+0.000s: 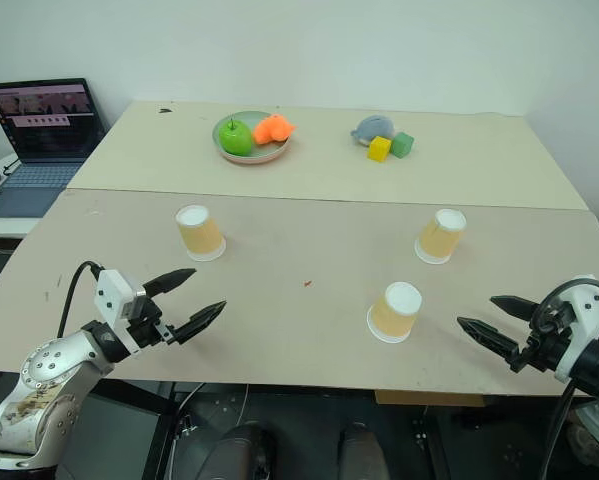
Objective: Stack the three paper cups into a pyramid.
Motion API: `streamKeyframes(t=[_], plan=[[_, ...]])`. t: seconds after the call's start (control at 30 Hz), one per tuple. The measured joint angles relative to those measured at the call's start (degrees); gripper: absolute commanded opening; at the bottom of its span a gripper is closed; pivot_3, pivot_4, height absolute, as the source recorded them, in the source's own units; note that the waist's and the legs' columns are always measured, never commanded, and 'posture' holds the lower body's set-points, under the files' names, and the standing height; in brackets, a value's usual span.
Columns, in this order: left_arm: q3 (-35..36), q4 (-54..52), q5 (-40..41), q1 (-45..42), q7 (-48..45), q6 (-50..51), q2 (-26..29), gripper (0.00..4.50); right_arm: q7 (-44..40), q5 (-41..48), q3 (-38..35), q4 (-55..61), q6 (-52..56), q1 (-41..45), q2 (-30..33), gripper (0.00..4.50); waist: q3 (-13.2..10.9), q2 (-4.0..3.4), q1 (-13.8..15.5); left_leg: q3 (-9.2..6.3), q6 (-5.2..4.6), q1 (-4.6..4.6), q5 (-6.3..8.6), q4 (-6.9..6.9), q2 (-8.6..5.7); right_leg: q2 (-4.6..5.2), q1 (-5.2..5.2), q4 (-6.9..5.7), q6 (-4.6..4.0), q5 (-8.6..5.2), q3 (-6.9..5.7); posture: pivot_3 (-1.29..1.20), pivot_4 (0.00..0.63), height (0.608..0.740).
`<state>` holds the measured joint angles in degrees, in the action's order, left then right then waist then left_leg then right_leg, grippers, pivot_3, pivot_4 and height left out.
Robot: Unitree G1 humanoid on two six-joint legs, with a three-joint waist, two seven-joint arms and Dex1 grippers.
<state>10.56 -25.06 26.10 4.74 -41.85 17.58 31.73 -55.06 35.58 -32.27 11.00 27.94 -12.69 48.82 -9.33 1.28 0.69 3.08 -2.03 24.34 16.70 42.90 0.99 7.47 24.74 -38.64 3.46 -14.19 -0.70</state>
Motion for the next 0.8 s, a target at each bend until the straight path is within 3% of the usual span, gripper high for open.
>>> streamKeyframes(t=[0.07, 0.17, 0.3, 0.5, 0.8], plan=[[-0.43, 0.37, 0.06, -0.79, -0.65, 0.09, 0.18, 4.49, -0.03, 0.05, -0.45, 0.23, 0.0, -0.68, -0.06, 4.5, 0.0, 0.0, 0.05, 0.0, 0.0, 0.0, 0.0, 0.0, 0.0, 0.0, 0.0, 0.01, 0.0, 0.0, 0.0, 0.0, 0.15, 0.678], [-6.19, 5.15, 1.12, -14.39, -8.99, 2.47, 4.74, 4.49, -1.11, 0.81, -3.02, 4.07, 0.44, -5.65, -0.26, 4.5, -0.02, -0.03, 1.7, -0.1, 0.0, 0.08, -0.13, 0.04, -0.06, -0.08, -0.11, 0.03, 0.01, -0.01, -0.23, 0.0, 0.15, 0.678], [-9.39, 6.42, 2.75, -23.44, -15.66, 2.9, 6.45, 4.49, -1.07, 2.47, -4.65, 9.79, 1.81, -7.93, -0.32, 4.5, 0.02, -0.09, 0.38, -0.13, -0.16, -0.13, -0.02, -0.08, -0.06, -0.08, -0.48, 0.53, 0.06, 0.0, -0.03, 0.0, 0.15, 0.678], [-11.79, 8.36, 3.47, -24.88, -19.97, 4.05, 6.47, 4.49, 1.18, 5.13, -4.67, 14.95, 4.71, -7.94, -1.16, 4.5, -0.01, -0.04, -0.47, -0.15, -0.18, -0.11, -0.02, -0.08, -0.03, -0.09, -0.46, 0.52, 0.11, 0.03, -0.04, 0.0, 0.15, 0.678], [-12.15, 6.82, 3.34, -22.39, -18.19, 4.01, 4.17, 4.49, 3.93, 5.47, -1.36, 17.8, 4.8, -4.15, -2.71, 4.5, -0.02, -0.03, -0.01, -0.18, -0.16, -0.09, -0.03, -0.06, -0.02, -0.08, -0.47, 0.56, 0.17, 0.08, -0.03, 0.0, 0.15, 0.678]])
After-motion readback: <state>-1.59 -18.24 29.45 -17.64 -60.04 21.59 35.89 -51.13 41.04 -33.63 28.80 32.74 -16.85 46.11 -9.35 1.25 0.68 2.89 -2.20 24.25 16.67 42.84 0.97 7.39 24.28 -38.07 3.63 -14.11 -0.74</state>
